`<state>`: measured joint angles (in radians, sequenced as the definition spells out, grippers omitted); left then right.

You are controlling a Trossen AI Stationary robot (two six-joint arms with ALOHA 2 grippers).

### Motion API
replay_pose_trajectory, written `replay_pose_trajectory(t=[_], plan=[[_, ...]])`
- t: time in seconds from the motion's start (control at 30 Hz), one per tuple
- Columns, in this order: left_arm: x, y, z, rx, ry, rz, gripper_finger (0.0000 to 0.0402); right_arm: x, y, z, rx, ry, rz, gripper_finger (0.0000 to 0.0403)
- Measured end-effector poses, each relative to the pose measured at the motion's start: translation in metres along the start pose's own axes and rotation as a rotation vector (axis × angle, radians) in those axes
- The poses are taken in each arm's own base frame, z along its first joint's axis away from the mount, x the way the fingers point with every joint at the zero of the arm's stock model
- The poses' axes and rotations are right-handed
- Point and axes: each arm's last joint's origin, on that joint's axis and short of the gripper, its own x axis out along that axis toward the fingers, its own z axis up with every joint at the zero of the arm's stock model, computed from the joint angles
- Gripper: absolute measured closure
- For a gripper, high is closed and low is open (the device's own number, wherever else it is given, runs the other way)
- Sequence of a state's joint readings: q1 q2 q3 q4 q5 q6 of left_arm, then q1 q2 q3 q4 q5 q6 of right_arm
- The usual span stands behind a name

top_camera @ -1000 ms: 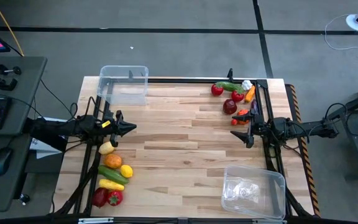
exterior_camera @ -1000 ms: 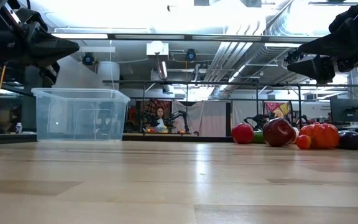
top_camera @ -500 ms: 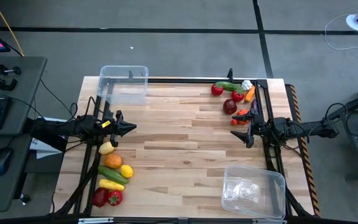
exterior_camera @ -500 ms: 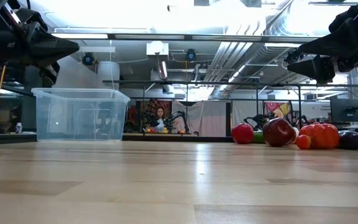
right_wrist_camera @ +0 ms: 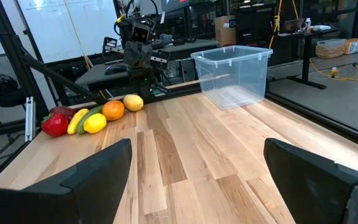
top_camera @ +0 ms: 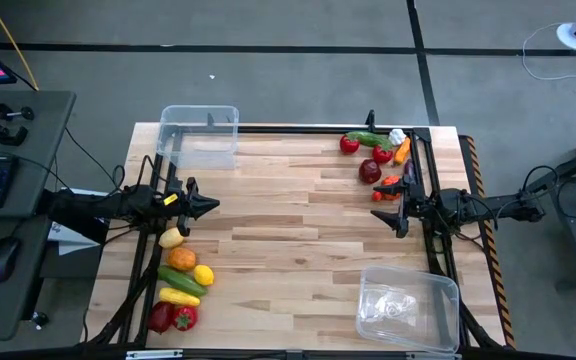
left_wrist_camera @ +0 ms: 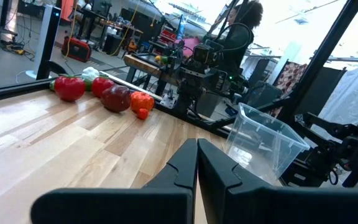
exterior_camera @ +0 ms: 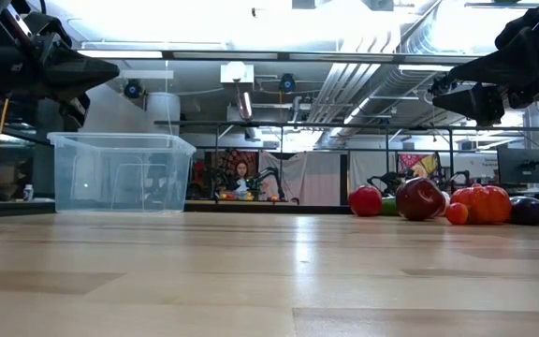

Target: Sort produce into baskets

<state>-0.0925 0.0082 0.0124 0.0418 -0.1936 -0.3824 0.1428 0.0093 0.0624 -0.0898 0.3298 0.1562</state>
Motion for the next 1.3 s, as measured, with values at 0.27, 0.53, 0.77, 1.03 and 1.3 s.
replay_pose_trajectory(t=[0.27, 0.53, 0.77, 1.03, 1.3], plan=[[0.000, 0.000, 0.000, 0.000, 0.000, 0.000, 0.0401, 0.000, 0.000, 0.000, 0.000, 0.000, 0.000, 0.0045], [0.000, 0.000, 0.000, 0.000, 0.001, 0.000, 0.0401, 0.000, 0.000, 0.000, 0.000, 0.000, 0.000, 0.0045], [0.000, 0.000, 0.000, 0.000, 0.000, 0.000, 0.0401, 0.000, 0.000, 0.000, 0.000, 0.000, 0.000, 0.0045], [0.000, -0.002, 0.007, -0.113, -0.085, -0.002, 0.0401, 0.000, 0.000, 0.000, 0.000, 0.000, 0.000, 0.0045], [-0.009, -0.005, 0.038, -0.497, -0.476, 0.024, 0.0401, 0.000, 0.000, 0.000, 0.000, 0.000, 0.000, 0.0045]])
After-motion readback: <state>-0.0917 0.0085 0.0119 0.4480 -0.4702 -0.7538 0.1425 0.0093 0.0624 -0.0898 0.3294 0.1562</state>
